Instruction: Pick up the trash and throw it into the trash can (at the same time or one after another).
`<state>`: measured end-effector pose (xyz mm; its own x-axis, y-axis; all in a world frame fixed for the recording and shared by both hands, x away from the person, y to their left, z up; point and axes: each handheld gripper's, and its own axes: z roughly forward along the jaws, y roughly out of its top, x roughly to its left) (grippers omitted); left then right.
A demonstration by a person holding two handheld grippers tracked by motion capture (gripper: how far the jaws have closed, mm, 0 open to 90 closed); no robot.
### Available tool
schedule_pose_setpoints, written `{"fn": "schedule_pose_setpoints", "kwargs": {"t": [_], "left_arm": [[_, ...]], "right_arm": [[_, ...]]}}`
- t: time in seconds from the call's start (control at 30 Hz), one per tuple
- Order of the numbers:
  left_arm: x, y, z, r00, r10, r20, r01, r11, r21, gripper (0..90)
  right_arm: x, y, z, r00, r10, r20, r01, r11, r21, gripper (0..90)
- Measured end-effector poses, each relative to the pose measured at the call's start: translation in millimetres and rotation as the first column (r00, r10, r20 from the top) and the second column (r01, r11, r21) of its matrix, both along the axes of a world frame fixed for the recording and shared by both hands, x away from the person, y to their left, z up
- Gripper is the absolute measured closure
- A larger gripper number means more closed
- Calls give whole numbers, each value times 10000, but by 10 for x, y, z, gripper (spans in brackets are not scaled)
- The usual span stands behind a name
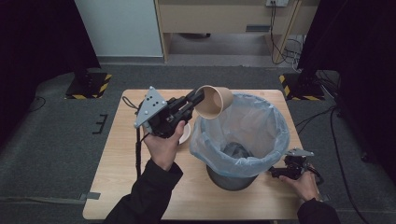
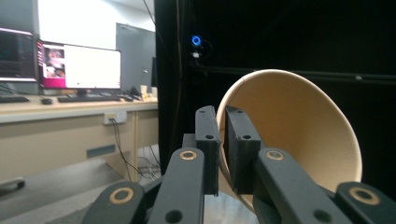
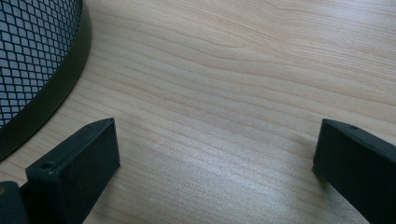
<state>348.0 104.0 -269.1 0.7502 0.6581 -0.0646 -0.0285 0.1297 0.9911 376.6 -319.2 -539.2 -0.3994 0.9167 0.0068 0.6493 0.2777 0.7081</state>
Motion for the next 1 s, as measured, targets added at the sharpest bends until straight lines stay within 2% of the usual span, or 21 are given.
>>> {"fn": "schedule_pose_setpoints", "kwargs": {"t": [0.1,0.13,0.23,0.27,0.3,0.33,0.37,0.4,0.53,0.6,0.63,0.67,0.73,0.9,0.93,0.97,1.0], "left_arm": [[26,-85,-53,9995,-234,-191,238,9995,210,840],[41,-142,-84,9992,-314,-236,325,9984,458,839],[63,-206,-119,9977,-589,-347,608,9966,560,828],[76,-231,-133,9964,-729,-431,753,9954,585,776],[85,-248,-144,9958,-788,-460,815,9948,617,776],[98,-267,-159,9949,-851,-544,886,9940,647,738],[103,-264,-174,9959,-756,-499,791,9943,722,680],[103,-264,-174,9959,-756,-499,791,9943,722,664],[93,-147,-186,9986,-384,-375,408,9972,633,613],[89,9,-188,9994,-9,-350,32,9979,652,591],[89,9,-188,9994,-9,-350,32,9979,652,579],[92,128,-197,9988,288,-407,-261,9975,660,566],[95,189,-206,9982,399,-450,-369,9971,662,548],[131,456,-294,9914,1091,-726,-1022,9904,929,506],[143,503,-320,9890,1255,-780,-1174,9879,1011,494],[171,588,-384,9832,1558,-947,-1444,9825,1180,486],[171,588,-384,9832,1558,-947,-1444,9825,1180,480]], "right_arm": [[0,0,0,10000,2,2,-2,10000,-3,6],[0,0,0,10000,0,-1,0,10000,0,6],[0,0,0,10000,1,0,-1,10000,0,6],[0,0,0,10000,0,0,0,10000,-1,6],[0,0,0,10000,0,0,0,10000,-1,6],[0,0,0,10000,2,2,-2,10000,-1,6],[1,-2,0,10000,24,17,-24,10000,-18,6],[1,-2,0,10000,24,17,-24,10000,-18,6],[0,0,0,10000,-2,-1,2,10000,1,6],[0,0,0,10000,1,2,-1,10000,-2,6],[0,0,0,10000,1,2,-1,10000,-2,6],[0,0,0,10000,0,1,0,10000,-1,6],[2,-2,0,10000,26,18,-26,10000,-18,6],[0,0,0,10000,-2,1,2,10000,-1,7],[1,-2,0,10000,23,18,-23,10000,-17,6],[0,0,0,10000,-4,-1,4,10000,0,6],[0,0,0,10000,-4,-1,4,10000,0,6]]}}
